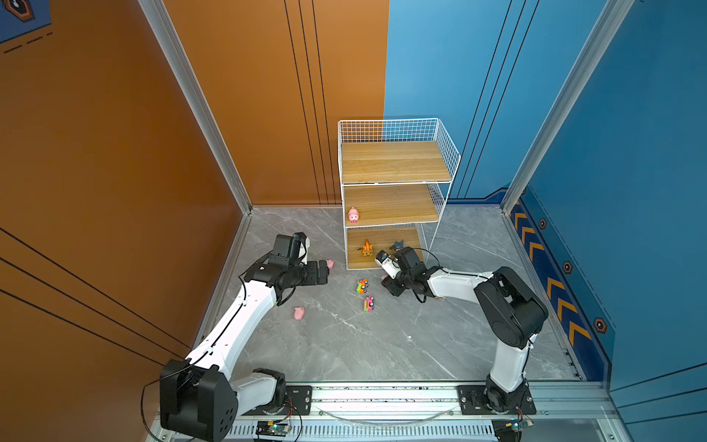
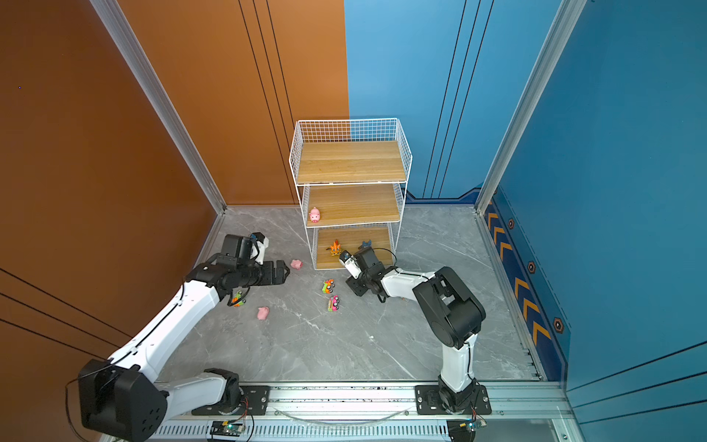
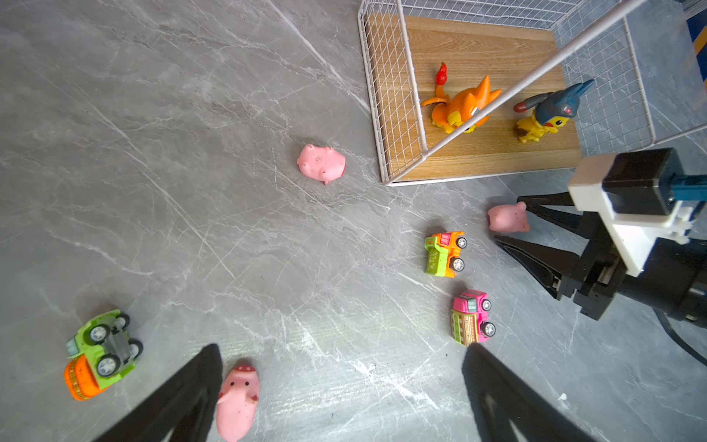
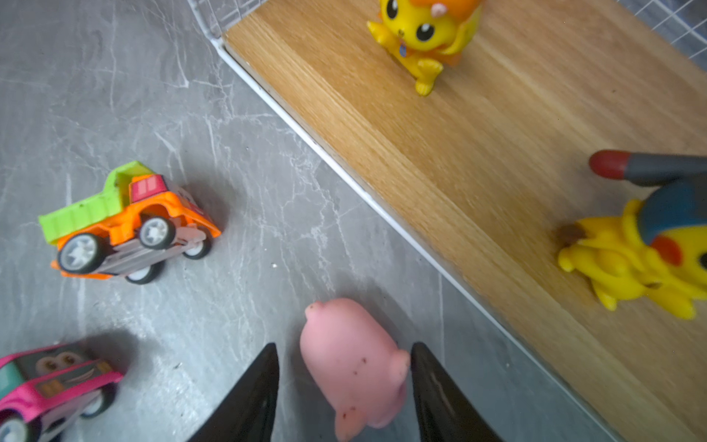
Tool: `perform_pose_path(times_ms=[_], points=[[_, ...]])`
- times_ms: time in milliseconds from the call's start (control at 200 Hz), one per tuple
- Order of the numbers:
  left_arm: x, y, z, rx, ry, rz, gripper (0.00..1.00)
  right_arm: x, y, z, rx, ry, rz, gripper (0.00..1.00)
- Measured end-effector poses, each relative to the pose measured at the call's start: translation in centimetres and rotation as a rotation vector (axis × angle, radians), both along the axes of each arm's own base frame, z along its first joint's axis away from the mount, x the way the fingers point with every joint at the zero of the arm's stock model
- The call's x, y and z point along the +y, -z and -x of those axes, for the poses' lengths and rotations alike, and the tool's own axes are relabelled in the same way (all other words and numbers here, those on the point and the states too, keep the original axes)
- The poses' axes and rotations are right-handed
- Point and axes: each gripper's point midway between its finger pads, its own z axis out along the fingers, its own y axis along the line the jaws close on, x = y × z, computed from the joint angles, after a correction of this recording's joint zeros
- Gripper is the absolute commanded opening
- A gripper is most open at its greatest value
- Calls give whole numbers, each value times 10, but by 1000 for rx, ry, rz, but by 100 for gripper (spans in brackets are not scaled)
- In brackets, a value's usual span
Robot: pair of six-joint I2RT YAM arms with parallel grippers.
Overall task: Place and organize the plastic toys onto the shelf
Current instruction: 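Lower the open right gripper around the pink pig near the shelf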
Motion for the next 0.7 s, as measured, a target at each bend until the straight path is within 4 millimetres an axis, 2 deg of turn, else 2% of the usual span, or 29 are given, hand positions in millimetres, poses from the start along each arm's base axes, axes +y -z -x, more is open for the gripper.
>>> perform_pose_path(times_ms=[275,415,581,701], points=[[0,-3,1,-10,0,3,99,0,2,2,11,5,20,32],[0,-7,2,-20,3,9,99,6,1,8,14,1,20,26],[-1,-10,2,-32,5,13,99,13,-10,21,17,21,7,25],[-1,-14,3,-42,5,15,99,13,-19,39,25,57,-4,25]])
